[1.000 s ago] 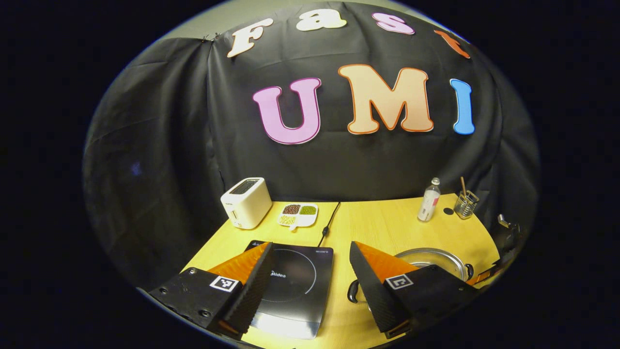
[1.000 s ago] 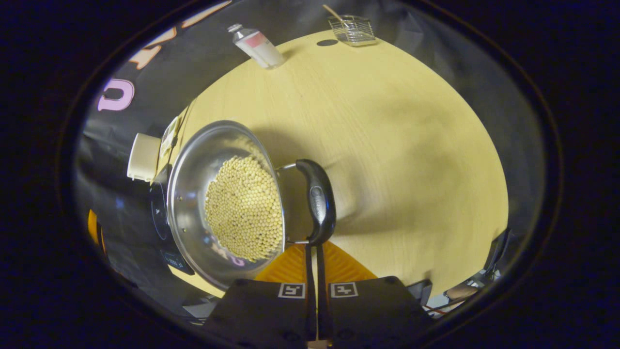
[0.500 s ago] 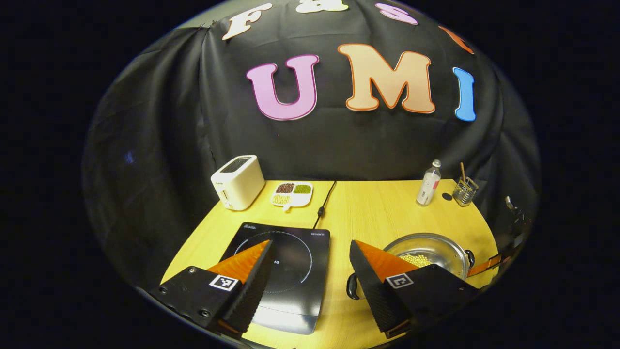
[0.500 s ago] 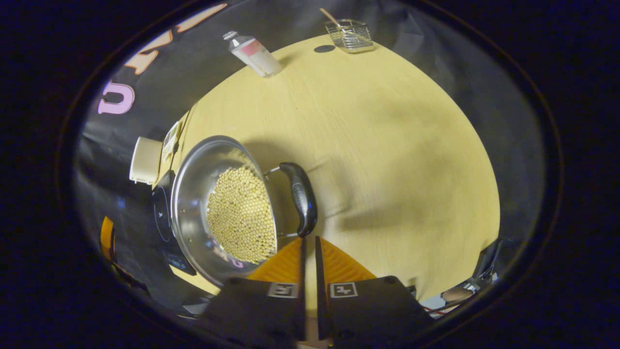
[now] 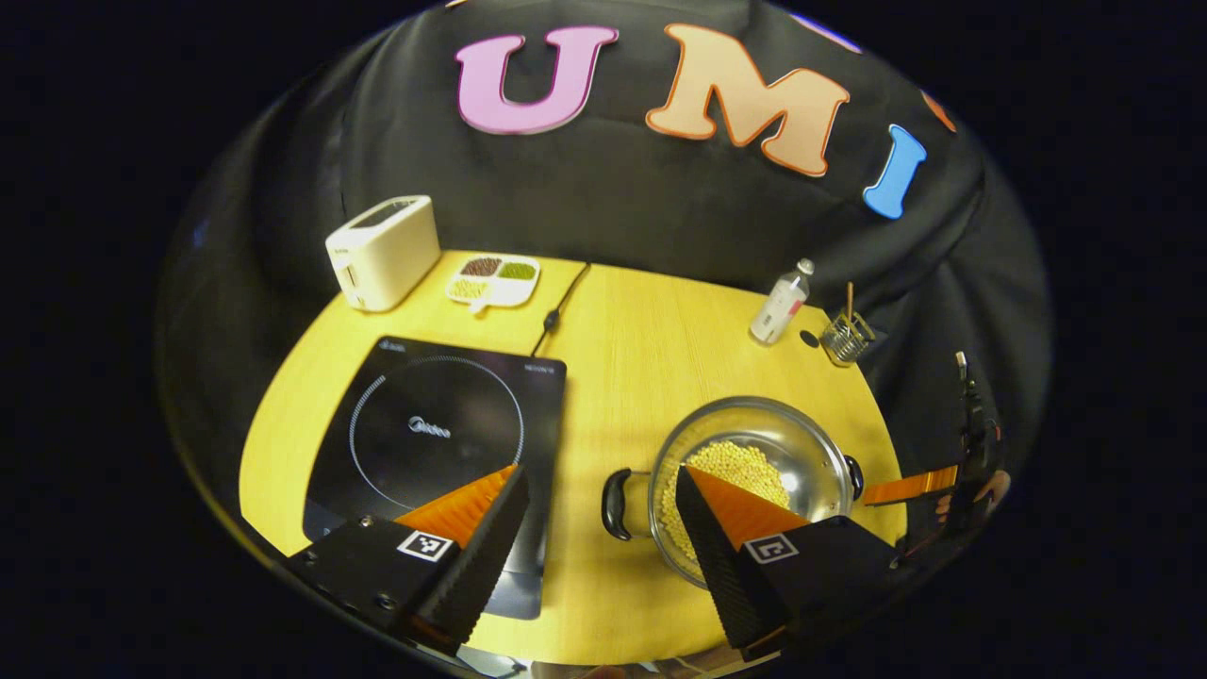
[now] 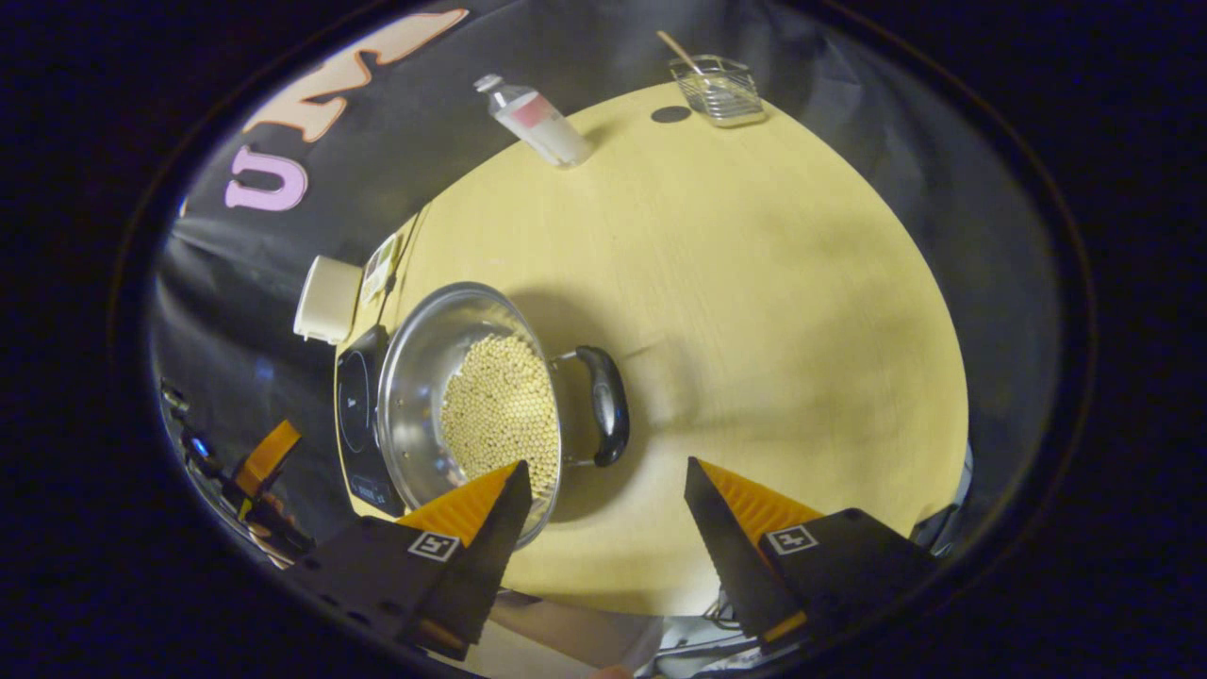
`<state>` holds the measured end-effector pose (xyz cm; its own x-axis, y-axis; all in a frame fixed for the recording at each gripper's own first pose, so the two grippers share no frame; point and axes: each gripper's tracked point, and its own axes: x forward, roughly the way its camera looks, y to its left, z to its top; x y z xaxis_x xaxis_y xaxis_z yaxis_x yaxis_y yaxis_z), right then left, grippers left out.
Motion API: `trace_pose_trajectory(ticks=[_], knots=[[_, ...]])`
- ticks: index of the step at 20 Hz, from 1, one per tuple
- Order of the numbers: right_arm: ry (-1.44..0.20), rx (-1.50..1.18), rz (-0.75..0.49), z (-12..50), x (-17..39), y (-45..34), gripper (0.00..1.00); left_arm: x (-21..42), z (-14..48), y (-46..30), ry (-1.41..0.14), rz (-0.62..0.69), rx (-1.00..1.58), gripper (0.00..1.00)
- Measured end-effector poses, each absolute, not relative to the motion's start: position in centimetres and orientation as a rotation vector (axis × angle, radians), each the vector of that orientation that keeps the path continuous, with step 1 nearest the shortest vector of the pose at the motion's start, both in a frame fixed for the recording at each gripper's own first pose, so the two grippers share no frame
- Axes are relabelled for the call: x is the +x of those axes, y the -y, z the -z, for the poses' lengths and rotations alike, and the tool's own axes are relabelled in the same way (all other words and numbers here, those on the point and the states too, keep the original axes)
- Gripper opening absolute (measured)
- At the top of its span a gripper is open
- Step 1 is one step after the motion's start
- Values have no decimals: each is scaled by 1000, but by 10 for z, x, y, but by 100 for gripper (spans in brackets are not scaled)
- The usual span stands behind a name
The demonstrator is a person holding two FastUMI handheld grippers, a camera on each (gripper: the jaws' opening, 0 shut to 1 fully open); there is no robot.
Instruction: First push the handle of the pot to place it horizontally, then grasp the pot with both hands and set it on the induction cooktop.
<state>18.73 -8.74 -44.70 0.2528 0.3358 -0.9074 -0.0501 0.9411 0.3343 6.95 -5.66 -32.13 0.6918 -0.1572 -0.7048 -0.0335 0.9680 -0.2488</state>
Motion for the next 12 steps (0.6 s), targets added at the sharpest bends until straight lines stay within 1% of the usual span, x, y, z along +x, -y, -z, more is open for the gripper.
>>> trace_pose_trajectory(ticks=[1,2,5,8,9,10,12], knots=[[-1293,261,-294,446,190,82,100,68,328,60,-839,85,-270,97],[-1292,265,-315,447,196,74,94,67,336,65,-878,101,-284,96],[-1310,256,-344,455,206,66,94,67,359,83,-969,165,-302,97],[-1343,253,-391,467,210,54,94,68,382,85,-1049,160,-253,97],[-1353,241,-407,473,210,51,94,67,389,89,-1074,159,-247,100],[-1365,227,-416,478,211,50,94,69,395,91,-1096,153,-245,96],[-1390,215,-432,486,211,47,94,73,407,93,-1136,132,-244,94]])
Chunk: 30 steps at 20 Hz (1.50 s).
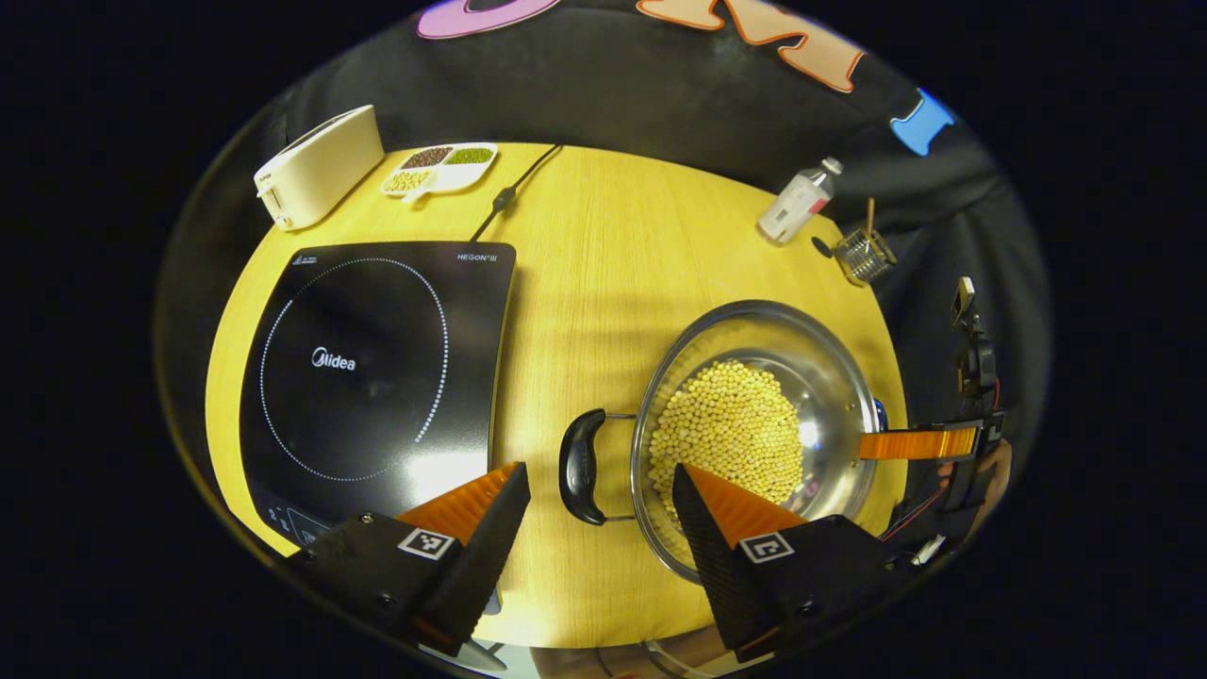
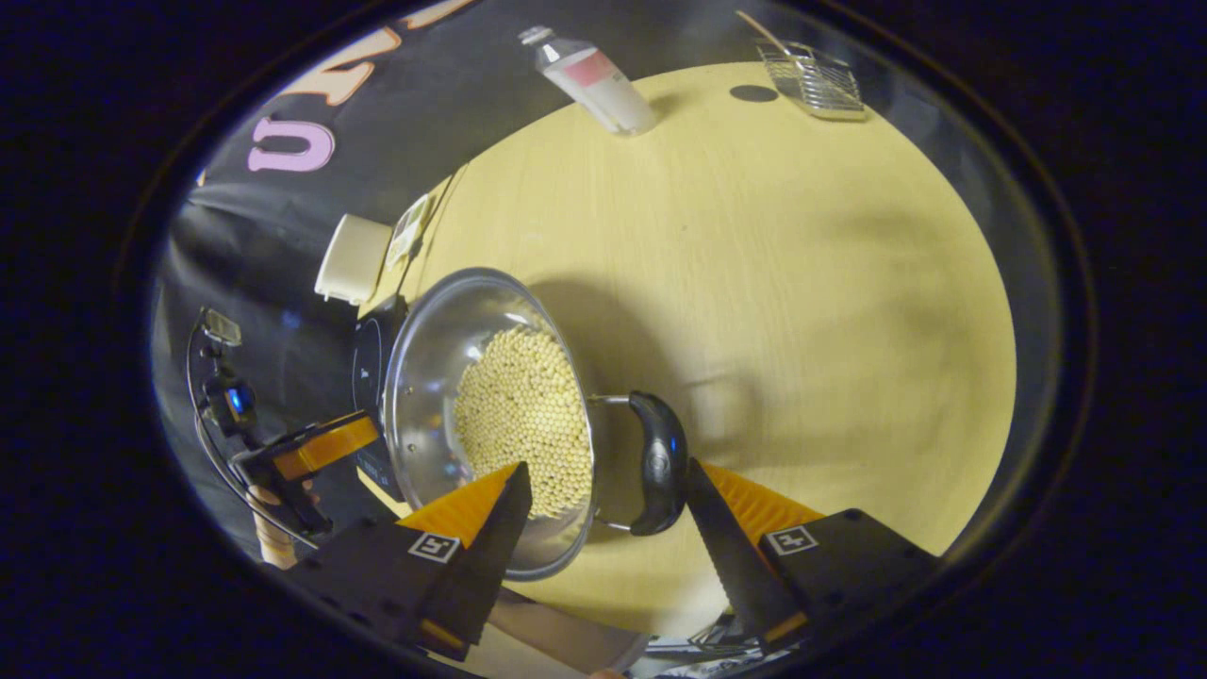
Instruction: First push the handle of the pot to place it horizontally, then grasp the pot with both hands and set it on the induction cooktop.
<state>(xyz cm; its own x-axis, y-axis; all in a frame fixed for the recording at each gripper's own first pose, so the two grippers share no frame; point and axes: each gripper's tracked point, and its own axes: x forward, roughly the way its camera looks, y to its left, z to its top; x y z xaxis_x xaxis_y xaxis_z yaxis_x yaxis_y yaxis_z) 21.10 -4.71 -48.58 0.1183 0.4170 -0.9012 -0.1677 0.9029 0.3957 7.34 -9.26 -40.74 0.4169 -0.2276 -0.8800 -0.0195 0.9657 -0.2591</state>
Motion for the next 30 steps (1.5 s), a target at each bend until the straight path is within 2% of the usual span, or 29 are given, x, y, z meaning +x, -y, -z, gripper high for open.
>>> trace_pose_trajectory(ticks=[1,2,3,4,5,7,12,14,15,16,18,20,24,25,29,30], knots=[[-1401,217,-439,489,211,45,92,75,411,94,-1150,128,-248,94],[-1409,223,-440,491,212,44,100,77,415,96,-1163,128,-253,94],[-1416,233,-440,492,214,43,91,78,420,97,-1180,127,-256,93],[-1424,243,-441,494,217,41,91,79,424,99,-1197,129,-260,93],[-1432,251,-445,495,216,41,98,80,428,101,-1212,131,-266,92],[-1447,257,-448,501,217,40,97,81,437,103,-1242,133,-273,92],[-1470,255,-464,515,219,33,97,86,450,103,-1287,126,-277,82],[-1474,267,-459,517,222,32,80,87,455,103,-1303,126,-271,78],[-1479,270,-459,519,221,31,87,88,457,104,-1308,128,-275,78],[-1481,272,-458,520,223,31,77,89,459,106,-1314,138,-285,74],[-1494,255,-433,531,223,36,66,89,460,106,-1333,133,-282,66],[-1511,271,-435,525,223,37,52,86,461,106,-1334,130,-292,64],[-1485,241,-413,528,226,38,49,84,460,105,-1329,114,-269,63],[-1476,226,-404,528,227,39,54,83,459,106,-1324,111,-263,63],[-1469,198,-385,526,223,43,55,78,454,108,-1315,114,-222,63],[-1466,197,-385,523,220,44,50,74,450,109,-1311,118,-223,62]])
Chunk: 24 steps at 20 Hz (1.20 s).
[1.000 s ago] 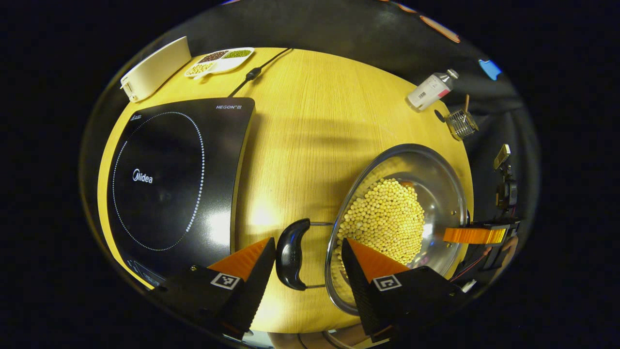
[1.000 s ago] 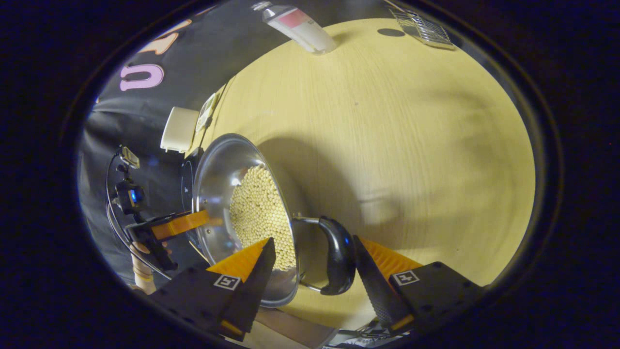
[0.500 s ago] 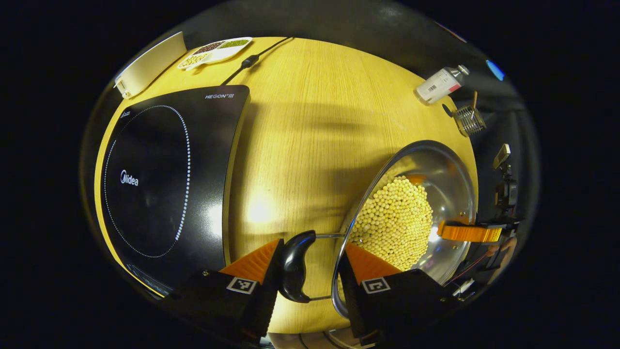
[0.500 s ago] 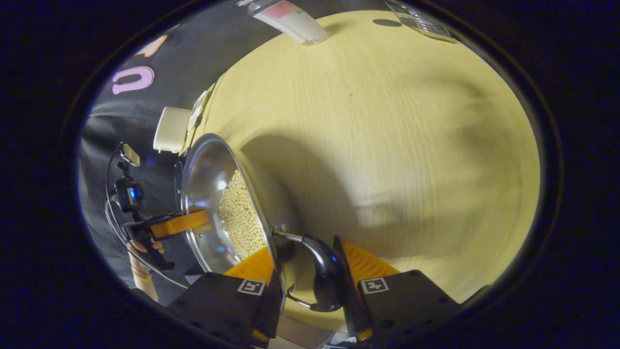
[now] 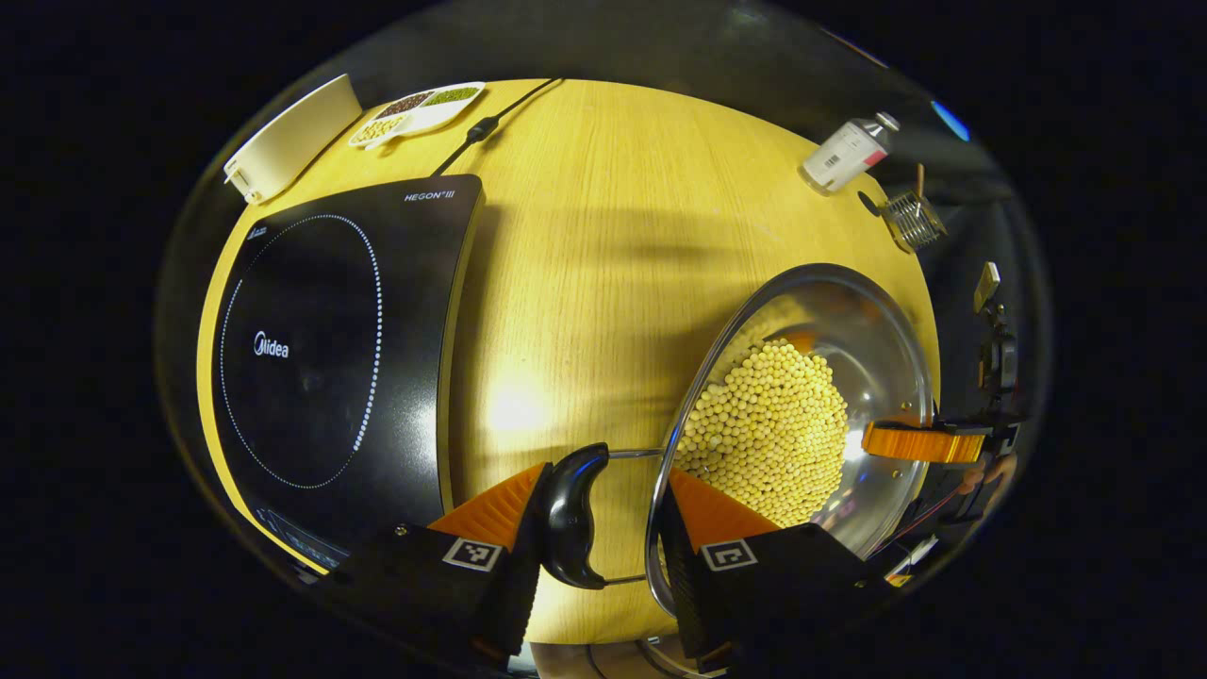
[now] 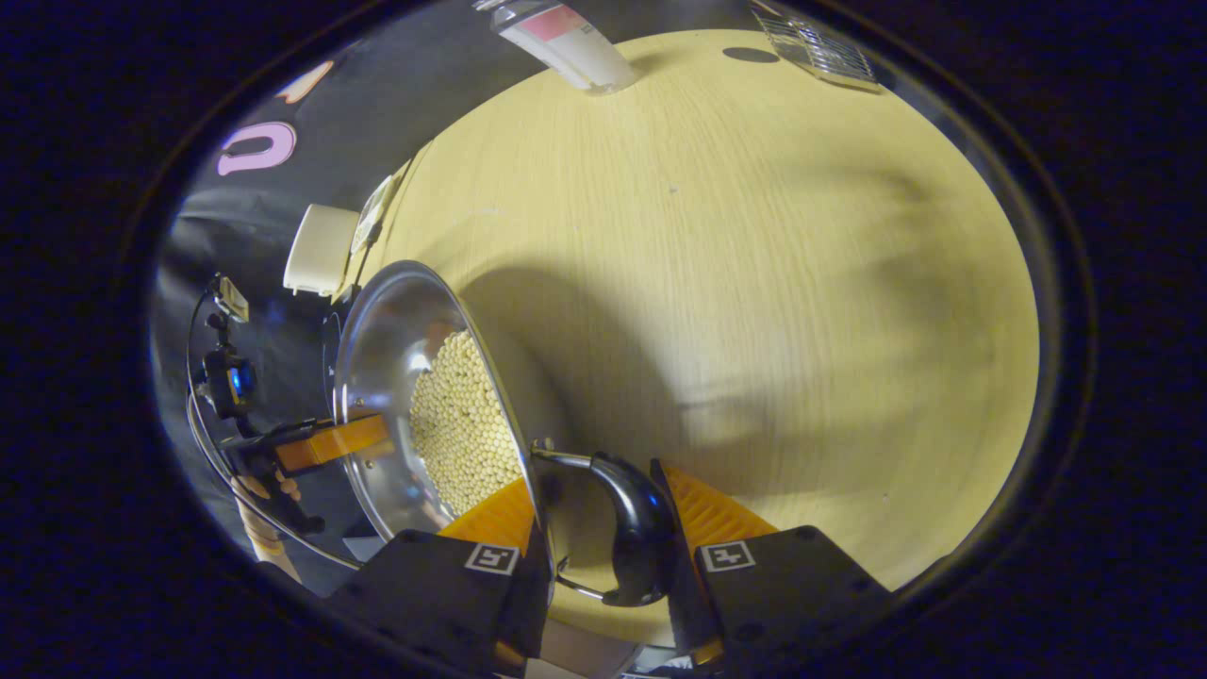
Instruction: First push the handle of the pot to place it horizontally, then grasp the pot with both hands and set it on the induction cooktop.
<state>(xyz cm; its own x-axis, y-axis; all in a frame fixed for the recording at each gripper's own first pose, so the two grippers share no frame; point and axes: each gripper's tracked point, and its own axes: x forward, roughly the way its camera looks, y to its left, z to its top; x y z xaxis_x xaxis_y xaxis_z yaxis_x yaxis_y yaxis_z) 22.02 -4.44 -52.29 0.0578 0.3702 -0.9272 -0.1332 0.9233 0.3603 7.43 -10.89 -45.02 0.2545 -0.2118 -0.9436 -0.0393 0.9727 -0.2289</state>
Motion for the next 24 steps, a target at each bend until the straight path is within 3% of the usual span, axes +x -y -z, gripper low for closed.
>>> trace_pose_trajectory(ticks=[1,2,4,5,12,13,15,16,17,18,20,22,24], knots=[[-1463,196,-385,515,214,49,55,69,446,110,-1313,123,-229,63],[-1458,190,-384,508,209,53,50,64,442,112,-1315,127,-238,60],[-1460,181,-372,499,198,57,50,53,437,114,-1331,135,-253,63],[-1461,177,-367,495,191,58,55,46,434,115,-1340,144,-254,65],[-1456,152,-344,469,141,55,50,-1,417,101,-1393,161,-276,65],[-1457,154,-343,467,134,51,55,-7,414,96,-1402,161,-271,65],[-1461,173,-334,462,121,43,51,-13,407,86,-1408,173,-253,65],[-1460,181,-328,460,117,38,55,-14,403,81,-1406,180,-241,62],[-1456,188,-321,458,112,32,51,-14,401,74,-1402,190,-230,63],[-1450,195,-312,456,109,26,55,-14,398,68,-1398,197,-221,63],[-1435,203,-293,451,102,12,55,-12,394,53,-1389,220,-207,62],[-1414,212,-271,447,95,-5,51,-11,391,36,-1377,247,-198,62],[-1399,218,-244,446,86,-25,55,-9,388,15,-1362,270,-188,63]])
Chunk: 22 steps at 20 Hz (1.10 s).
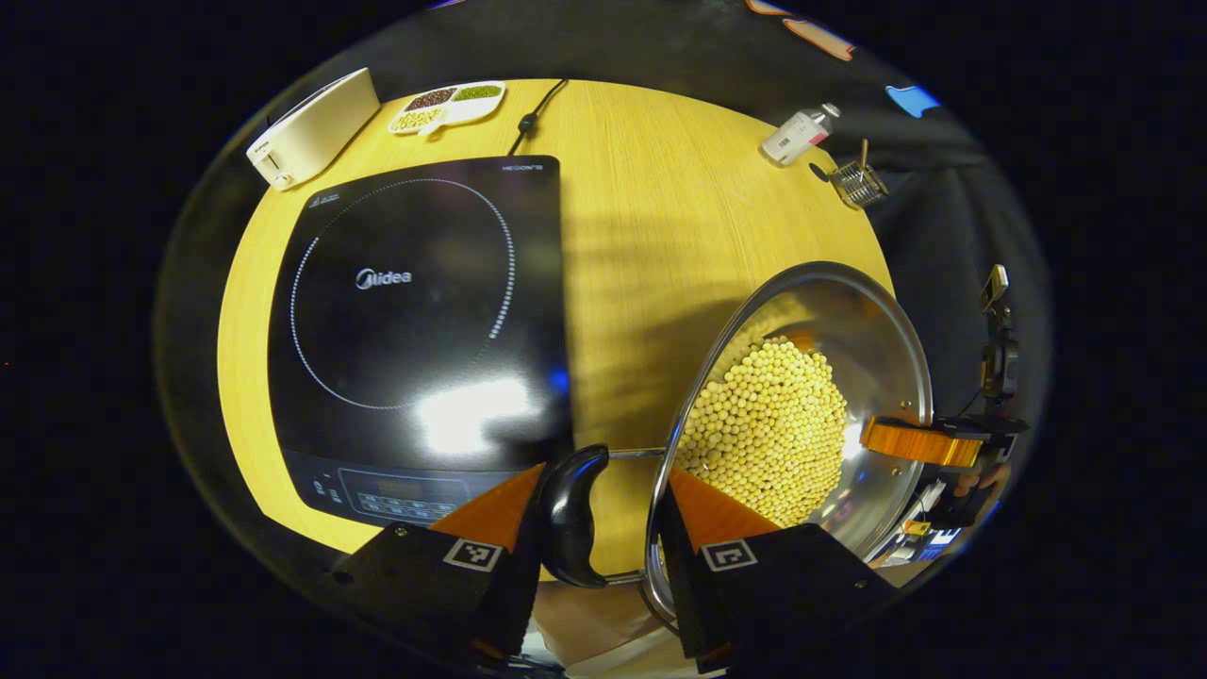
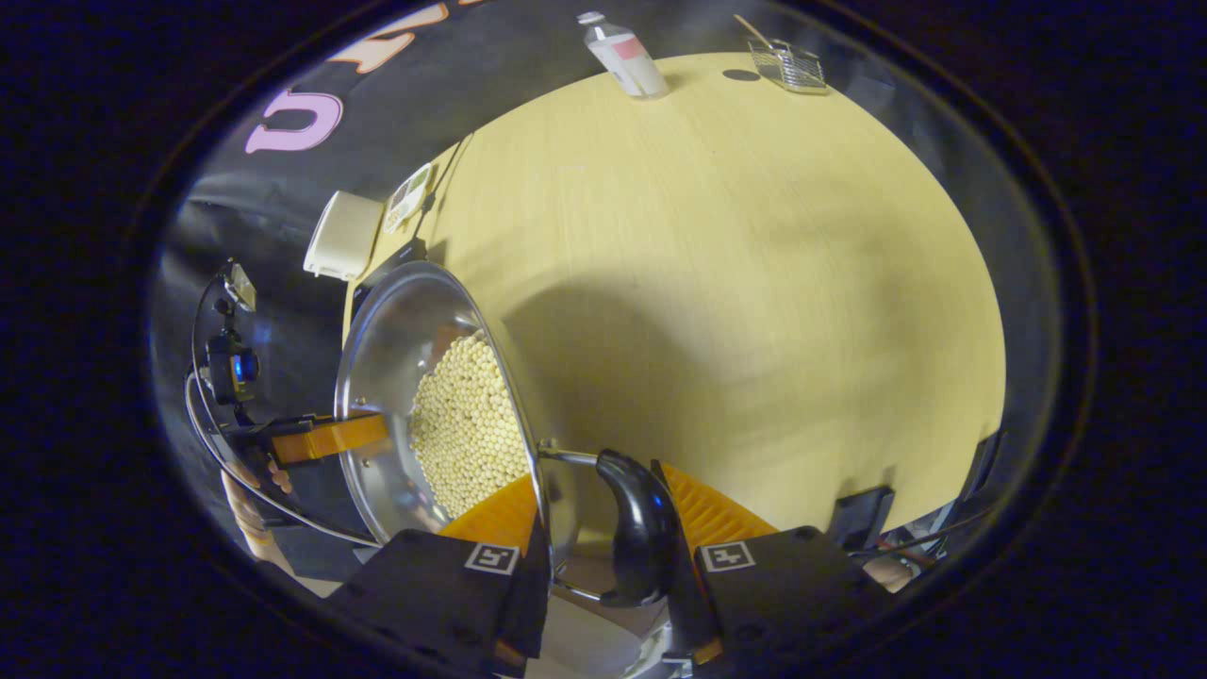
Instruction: First push the handle of the pot to place it horizontally, then grasp the pot with both hands and set it on the induction cooktop.
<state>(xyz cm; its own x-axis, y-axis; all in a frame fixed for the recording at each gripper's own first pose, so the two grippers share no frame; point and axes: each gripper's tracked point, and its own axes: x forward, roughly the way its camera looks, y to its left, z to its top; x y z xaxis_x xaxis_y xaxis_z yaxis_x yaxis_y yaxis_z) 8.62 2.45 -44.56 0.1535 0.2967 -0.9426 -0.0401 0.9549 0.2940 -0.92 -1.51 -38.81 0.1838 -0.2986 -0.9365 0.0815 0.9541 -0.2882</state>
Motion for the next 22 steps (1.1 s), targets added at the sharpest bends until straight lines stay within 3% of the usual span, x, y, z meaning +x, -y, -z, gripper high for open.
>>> trace_pose_trajectory(ticks=[3,4,6,10,11,18,19,20,22], knots=[[-1382,229,-211,443,72,-60,55,-5,388,-19,-1340,310,-173,64],[-1374,235,-203,443,70,-74,50,-4,389,-32,-1335,320,-172,62],[-1365,237,-190,447,63,-99,55,-3,391,-58,-1330,329,-168,64],[-1340,228,-180,448,60,-149,50,4,394,-106,-1305,338,-161,62],[-1335,226,-180,448,60,-160,55,7,394,-116,-1295,337,-161,62],[-1310,184,-202,452,80,-221,50,22,401,-172,-1257,296,-190,62],[-1304,177,-206,453,85,-229,55,25,402,-178,-1256,285,-197,63],[-1299,171,-211,454,90,-235,50,27,402,-183,-1250,276,-201,63],[-1291,168,-219,454,98,-247,50,34,402,-194,-1238,260,-199,63]])
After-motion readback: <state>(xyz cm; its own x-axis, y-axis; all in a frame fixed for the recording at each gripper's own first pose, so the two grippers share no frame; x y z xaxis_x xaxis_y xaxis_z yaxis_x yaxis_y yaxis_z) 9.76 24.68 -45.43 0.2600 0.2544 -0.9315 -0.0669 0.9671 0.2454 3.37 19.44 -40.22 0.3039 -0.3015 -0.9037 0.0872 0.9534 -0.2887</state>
